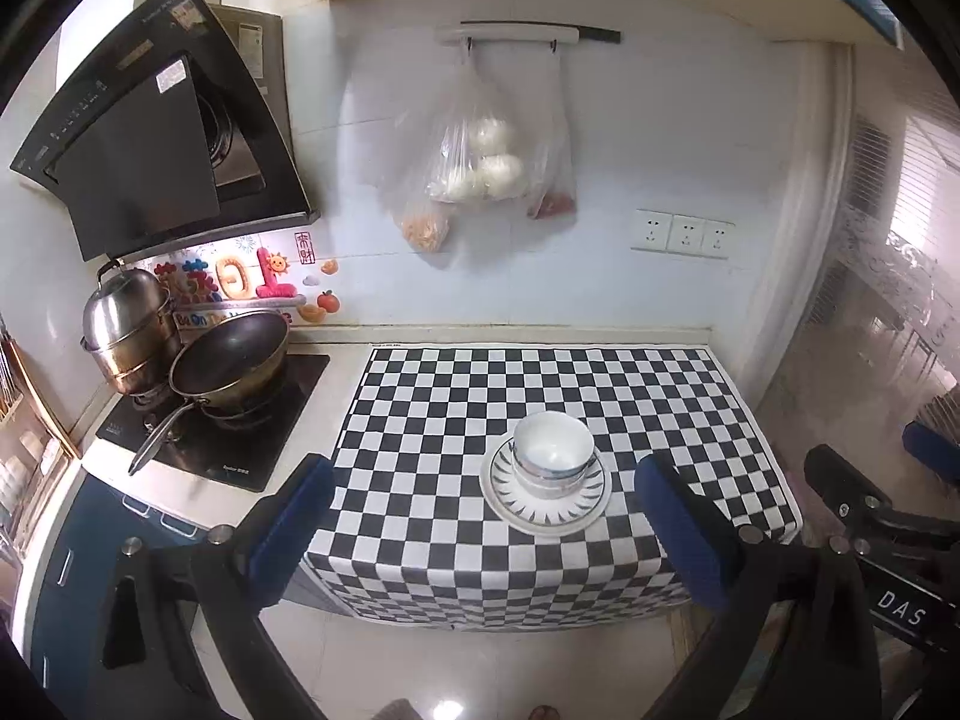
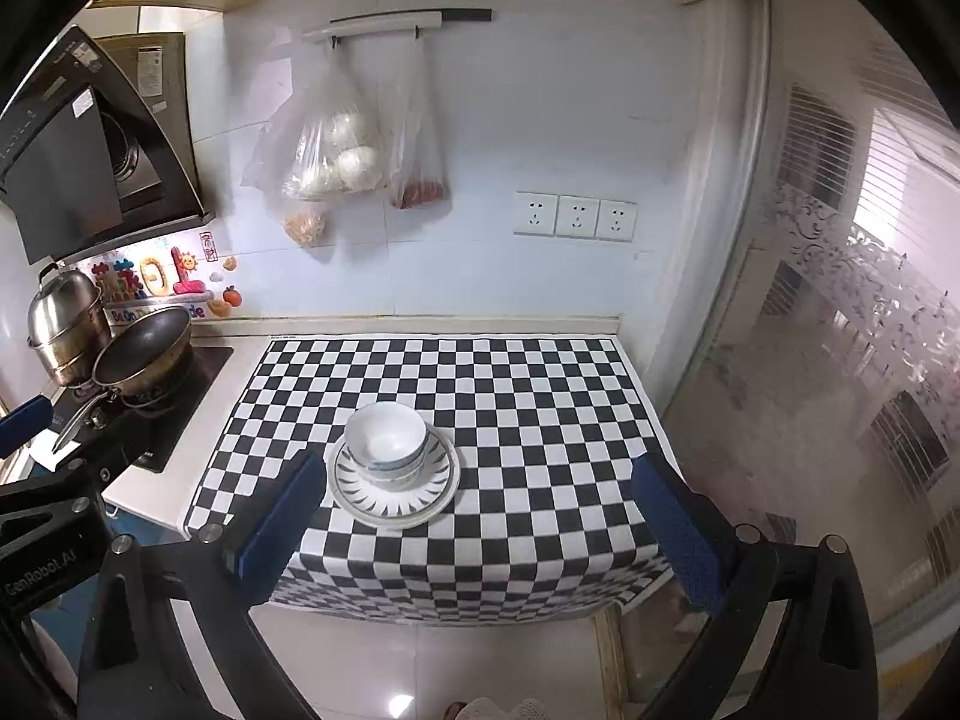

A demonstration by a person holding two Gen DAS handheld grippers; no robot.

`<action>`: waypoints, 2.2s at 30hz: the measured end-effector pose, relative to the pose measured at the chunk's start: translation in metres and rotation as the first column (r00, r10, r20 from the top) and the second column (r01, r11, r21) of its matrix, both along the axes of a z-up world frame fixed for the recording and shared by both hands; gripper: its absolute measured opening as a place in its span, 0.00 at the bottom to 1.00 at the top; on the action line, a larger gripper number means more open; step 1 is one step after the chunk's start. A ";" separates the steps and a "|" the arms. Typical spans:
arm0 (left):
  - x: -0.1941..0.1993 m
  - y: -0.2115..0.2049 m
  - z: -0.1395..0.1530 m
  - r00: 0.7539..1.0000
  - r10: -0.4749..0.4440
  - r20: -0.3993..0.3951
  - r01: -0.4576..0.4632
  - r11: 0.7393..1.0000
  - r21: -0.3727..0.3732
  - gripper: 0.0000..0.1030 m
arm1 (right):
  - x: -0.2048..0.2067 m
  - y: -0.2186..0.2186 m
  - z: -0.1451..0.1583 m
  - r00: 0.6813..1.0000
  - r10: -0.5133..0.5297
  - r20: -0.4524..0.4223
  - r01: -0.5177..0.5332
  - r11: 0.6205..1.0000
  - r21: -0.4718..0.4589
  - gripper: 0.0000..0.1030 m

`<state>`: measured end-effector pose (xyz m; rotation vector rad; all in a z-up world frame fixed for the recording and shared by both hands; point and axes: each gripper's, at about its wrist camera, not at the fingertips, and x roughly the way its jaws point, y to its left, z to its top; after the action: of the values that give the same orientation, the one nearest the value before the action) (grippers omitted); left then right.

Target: Organize plates and bowls

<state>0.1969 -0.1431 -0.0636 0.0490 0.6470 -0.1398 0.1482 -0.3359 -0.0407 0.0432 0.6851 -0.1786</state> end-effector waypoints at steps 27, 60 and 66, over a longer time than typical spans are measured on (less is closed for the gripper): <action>-0.161 0.086 0.021 0.998 -0.027 0.064 0.026 1.000 0.015 0.99 | -0.214 0.072 0.032 0.995 -0.084 0.057 0.084 0.996 -0.004 1.00; -0.207 0.070 0.022 0.998 0.007 0.066 -0.007 1.000 0.008 0.99 | -0.248 0.046 0.035 0.997 -0.060 0.056 0.061 0.998 -0.015 1.00; -0.206 0.071 0.023 0.997 0.009 0.071 -0.010 1.000 0.011 0.99 | -0.246 0.046 0.035 0.997 -0.061 0.055 0.062 0.998 -0.011 1.00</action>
<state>-0.0090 -0.0720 -0.0406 0.0613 0.5772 -0.1251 -0.0976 -0.2903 -0.0061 0.0568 0.6289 -0.2400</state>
